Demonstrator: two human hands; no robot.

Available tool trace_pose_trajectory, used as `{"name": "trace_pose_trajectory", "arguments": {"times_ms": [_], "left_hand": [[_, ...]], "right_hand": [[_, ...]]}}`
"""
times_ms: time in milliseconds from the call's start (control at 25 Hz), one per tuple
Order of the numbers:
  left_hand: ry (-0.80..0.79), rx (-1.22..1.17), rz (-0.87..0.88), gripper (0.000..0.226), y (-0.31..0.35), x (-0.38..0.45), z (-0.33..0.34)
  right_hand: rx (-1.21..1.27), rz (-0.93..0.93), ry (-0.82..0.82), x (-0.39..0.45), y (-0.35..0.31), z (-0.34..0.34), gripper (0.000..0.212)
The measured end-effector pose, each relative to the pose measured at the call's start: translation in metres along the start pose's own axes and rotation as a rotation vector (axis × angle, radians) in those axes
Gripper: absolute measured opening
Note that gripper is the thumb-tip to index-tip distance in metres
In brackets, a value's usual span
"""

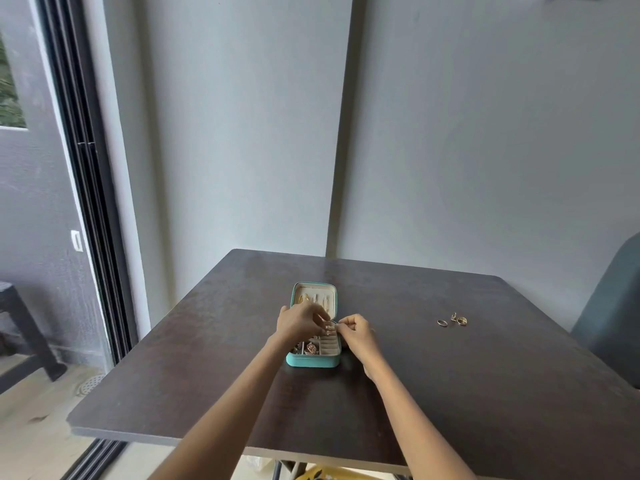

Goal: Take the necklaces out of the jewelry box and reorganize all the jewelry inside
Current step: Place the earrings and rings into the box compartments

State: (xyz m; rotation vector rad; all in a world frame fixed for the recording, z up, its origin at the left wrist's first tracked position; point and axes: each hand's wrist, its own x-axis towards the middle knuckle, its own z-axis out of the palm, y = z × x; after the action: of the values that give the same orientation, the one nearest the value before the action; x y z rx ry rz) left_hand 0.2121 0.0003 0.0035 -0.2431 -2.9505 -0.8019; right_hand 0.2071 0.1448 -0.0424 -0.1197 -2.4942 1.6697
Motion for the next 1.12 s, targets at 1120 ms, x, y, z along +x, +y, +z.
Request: {"name": "trace_pose_trajectory", "arguments": {"times_ms": [1120], "left_hand": [[0.028,-0.340,0.206,0.023,0.121,0.030,0.080]], "right_hand": [[-0.186,0.028,0.375,0.015,0.035,-0.116,0.024]]}}
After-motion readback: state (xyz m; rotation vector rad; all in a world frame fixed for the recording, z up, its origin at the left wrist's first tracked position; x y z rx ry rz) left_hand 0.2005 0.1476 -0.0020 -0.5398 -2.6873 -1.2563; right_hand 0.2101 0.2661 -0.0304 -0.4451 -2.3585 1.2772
